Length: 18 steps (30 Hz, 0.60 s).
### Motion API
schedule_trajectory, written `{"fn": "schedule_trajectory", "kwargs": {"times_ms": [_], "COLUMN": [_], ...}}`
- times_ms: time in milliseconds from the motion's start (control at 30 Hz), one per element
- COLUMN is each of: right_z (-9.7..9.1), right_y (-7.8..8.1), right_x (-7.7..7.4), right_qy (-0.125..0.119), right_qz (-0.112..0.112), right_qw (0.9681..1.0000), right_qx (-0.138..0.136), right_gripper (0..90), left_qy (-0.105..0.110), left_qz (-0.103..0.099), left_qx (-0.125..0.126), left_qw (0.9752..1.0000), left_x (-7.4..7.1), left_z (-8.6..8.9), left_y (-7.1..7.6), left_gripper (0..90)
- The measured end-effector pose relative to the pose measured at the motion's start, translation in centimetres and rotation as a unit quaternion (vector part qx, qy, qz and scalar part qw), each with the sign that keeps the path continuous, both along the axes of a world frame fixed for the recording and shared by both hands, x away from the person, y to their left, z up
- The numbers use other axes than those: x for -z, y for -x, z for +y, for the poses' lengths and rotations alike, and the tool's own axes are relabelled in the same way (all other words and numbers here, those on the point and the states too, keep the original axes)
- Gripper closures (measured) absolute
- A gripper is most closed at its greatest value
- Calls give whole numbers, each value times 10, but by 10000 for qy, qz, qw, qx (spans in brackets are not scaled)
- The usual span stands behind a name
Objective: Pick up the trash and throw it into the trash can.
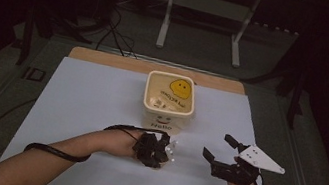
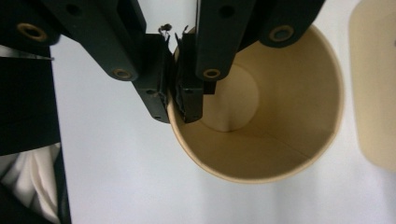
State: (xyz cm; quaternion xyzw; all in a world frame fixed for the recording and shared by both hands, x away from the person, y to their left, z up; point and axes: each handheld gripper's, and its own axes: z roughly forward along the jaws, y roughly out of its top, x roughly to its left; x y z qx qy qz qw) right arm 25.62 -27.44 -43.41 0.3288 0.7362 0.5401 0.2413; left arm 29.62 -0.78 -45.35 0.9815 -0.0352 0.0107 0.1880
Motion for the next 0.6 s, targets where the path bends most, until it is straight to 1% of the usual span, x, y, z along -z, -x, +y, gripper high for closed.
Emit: {"fn": "schedule_trajectory", "kwargs": {"times_ms": [67, 100, 133, 200, 300, 367, 433, 467, 500, 533, 600], "right_z": [0, 0, 0, 0, -1, -1, -1, -1, -1, -1, -1], "right_y": [0, 0, 0, 0, -1, 0, 0, 0, 0, 0, 0], "right_x": [0, 0, 0, 0, 0, 0, 0, 0, 0, 0, -1], "right_qy": [-1, 1, -3, -4, -13, -16, -23, -24, -19, -22, -35], "right_qz": [0, -2, 0, 1, 11, 8, 15, 15, 12, 14, 16], "right_qw": [10000, 10000, 10000, 10000, 10000, 10000, 10000, 10000, 10000, 10000, 10000], "right_qx": [0, 4, 2, 14, 21, 21, 20, 24, 23, 19, 21], "right_gripper": [120, 121, 121, 121, 121, 121, 121, 121, 121, 121, 121], "left_qy": [32, 97, 143, 145, 145, 199, 197, 176, 211, 233, 280], "left_qz": [-24, -51, 15, -46, -4, 60, 42, 28, 10, 71, 57], "left_qx": [-1, 21, 65, 97, 174, 207, 193, 223, 237, 213, 212], "left_qw": [10000, 9999, 9999, 9998, 9997, 9996, 9996, 9996, 9995, 9995, 9994], "left_x": [-2, -3, -5, -7, -9, -11, -13, -15, -18, -20, -25], "left_z": [1, 2, 3, 4, 6, 8, 9, 10, 11, 12, 14], "left_y": [-1, -1, -2, -1, 0, 0, 1, 1, 2, 1, 2], "left_gripper": [868, 876, 879, 880, 880, 880, 880, 880, 880, 880, 880]}}
